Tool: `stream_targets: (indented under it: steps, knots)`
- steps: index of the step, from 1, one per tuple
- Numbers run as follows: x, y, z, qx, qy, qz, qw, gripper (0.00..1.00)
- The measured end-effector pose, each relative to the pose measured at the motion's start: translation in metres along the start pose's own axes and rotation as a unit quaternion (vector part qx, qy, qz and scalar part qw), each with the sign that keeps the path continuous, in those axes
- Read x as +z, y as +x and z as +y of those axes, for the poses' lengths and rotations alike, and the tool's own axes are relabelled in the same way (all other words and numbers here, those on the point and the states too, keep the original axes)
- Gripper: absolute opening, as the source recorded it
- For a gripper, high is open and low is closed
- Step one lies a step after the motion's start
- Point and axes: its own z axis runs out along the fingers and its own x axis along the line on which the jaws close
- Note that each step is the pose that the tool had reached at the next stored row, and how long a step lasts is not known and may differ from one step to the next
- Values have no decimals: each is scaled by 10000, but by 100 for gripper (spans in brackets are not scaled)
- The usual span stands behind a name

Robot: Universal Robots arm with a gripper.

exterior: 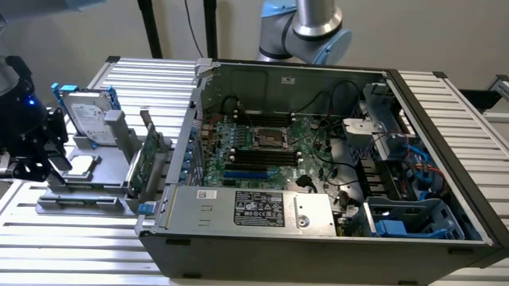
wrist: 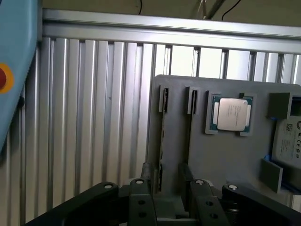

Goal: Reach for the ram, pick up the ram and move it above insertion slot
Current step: 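Pick up the ram and move it above insertion slot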

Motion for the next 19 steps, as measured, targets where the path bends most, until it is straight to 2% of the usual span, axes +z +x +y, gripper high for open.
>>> stream_targets:
  steps: [19]
  knots:
    - [347,2,0,59,1,0,10000,36]
